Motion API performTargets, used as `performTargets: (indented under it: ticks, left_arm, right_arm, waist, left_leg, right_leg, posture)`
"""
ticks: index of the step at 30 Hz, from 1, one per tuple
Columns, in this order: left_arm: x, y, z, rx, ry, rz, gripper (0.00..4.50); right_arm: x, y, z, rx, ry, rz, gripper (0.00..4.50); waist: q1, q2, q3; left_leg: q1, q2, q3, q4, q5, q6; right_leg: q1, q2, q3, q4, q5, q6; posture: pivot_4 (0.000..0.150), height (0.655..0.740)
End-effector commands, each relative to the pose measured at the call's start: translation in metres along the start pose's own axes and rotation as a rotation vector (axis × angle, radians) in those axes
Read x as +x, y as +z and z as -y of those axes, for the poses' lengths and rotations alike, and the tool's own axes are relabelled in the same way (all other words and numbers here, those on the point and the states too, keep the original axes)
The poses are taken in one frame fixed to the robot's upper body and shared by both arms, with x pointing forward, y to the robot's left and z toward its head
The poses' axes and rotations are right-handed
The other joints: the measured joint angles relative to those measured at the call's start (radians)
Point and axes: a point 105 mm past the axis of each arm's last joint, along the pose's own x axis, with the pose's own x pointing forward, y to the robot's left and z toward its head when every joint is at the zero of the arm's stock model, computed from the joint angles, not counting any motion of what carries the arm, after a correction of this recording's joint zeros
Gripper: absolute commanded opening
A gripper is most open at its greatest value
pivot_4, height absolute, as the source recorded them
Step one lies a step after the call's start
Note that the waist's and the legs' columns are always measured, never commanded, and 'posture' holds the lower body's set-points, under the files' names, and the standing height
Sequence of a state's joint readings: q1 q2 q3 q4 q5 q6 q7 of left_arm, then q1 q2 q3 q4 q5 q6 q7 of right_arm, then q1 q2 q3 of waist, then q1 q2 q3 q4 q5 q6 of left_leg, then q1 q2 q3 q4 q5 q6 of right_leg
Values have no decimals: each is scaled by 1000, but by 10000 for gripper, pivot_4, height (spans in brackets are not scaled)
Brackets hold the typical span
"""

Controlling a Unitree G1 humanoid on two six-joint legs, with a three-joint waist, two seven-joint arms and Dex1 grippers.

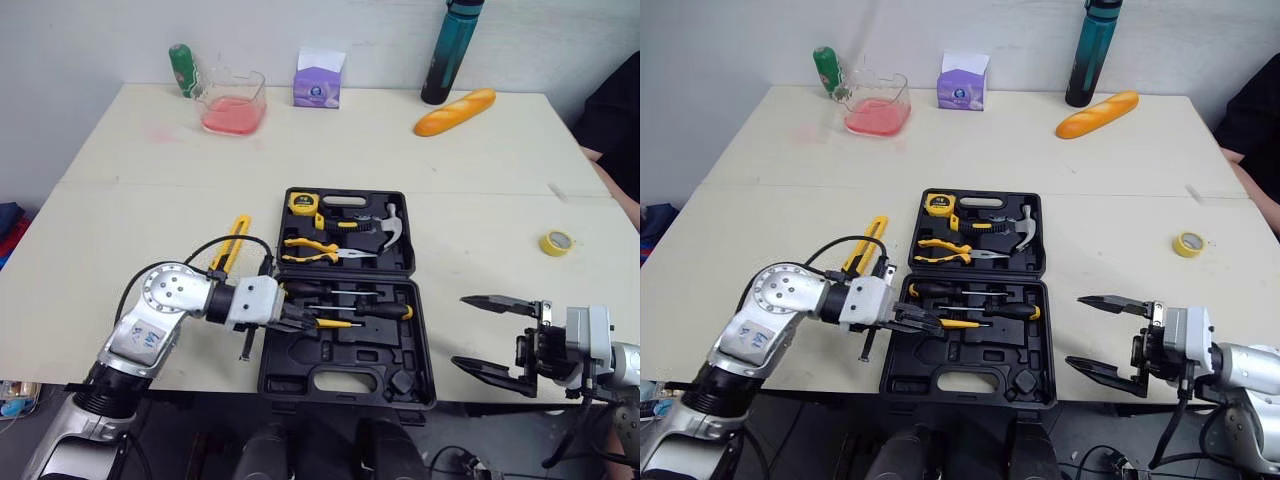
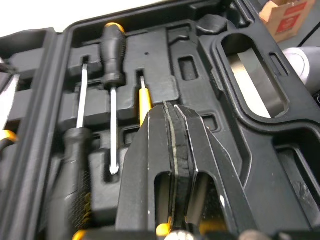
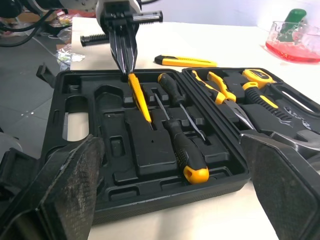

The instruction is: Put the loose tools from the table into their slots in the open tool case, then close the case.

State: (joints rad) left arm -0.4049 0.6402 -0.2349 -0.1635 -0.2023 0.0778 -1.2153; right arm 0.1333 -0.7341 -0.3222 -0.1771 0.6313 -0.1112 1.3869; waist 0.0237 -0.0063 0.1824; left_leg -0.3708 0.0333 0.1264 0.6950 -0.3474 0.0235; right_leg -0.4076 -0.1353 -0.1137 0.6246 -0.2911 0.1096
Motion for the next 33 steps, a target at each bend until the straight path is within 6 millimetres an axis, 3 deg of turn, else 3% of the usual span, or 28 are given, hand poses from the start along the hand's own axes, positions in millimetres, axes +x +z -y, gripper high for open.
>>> performTargets:
  ticks: [1,6,22,33]
  left_arm:
    - [5,-4,-8,2,61,5,186]
    - [6,-16,-4,-45,50,-38,186]
    - [5,-32,-12,-88,90,-99,186]
    - [8,-41,-6,-124,57,-127,186]
  right_arm:
    - [1,3,2,-28,15,11,45000]
    - [4,5,3,-24,21,18,45000]
    - [10,6,1,-18,22,21,45000]
    - [12,6,1,-15,22,22,45000]
  waist:
    - [0,0,0]
    - [0,0,0]
    - [0,0,0]
    - [0,0,0]
  left_leg:
    - [0,0,0,0,0,0]
    - [0,1,0,0,0,0]
    - [0,1,0,1,0,0]
    - [1,1,0,1,0,0]
  right_leg:
    - [0,0,0,0,0,0]
    - [0,0,0,1,0,0]
    - [0,0,0,1,0,0]
    - [0,0,0,1,0,0]
  posture:
    - [1500,7400]
    - [1500,7400]
    - [1500,7400]
    - [1500,7400]
